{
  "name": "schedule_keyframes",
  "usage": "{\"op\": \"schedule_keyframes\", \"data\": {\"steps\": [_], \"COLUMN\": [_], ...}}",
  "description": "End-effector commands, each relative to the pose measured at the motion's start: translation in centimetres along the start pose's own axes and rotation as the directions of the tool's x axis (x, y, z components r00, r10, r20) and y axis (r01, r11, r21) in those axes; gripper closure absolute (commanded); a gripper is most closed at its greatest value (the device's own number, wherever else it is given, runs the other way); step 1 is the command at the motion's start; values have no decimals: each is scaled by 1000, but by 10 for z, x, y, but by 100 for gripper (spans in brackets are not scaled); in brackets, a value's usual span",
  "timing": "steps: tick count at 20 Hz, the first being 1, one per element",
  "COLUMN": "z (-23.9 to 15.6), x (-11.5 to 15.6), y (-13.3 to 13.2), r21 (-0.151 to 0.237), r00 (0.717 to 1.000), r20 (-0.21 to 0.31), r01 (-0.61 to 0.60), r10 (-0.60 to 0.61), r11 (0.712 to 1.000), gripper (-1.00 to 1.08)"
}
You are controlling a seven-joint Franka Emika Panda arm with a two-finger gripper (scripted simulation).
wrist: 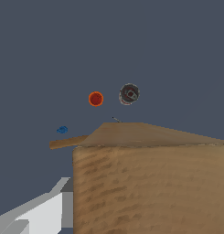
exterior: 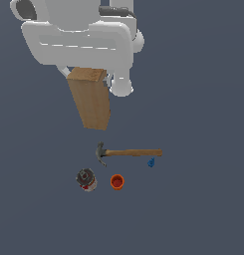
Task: Pick up a designated object from a clutter of objects.
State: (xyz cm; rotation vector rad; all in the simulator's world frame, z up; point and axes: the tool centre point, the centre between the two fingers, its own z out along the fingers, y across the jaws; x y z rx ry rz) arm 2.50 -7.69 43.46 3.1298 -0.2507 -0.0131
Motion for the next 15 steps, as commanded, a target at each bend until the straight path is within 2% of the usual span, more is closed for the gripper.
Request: {"op": "schedule_keyframes", "data": {"steps": [1, 8, 15], "z": [-24, -57, -65], "x": [-3, -6, -6], "y": [-10, -26, -31], "r21": [1, 2, 2], "r00": [1000, 1000, 1000], "r20": [-8, -8, -8], "r01": [-1, 0, 0], "r10": [1, 0, 0], "r11": [1000, 1000, 1000], "gripper": [108, 108, 108]}}
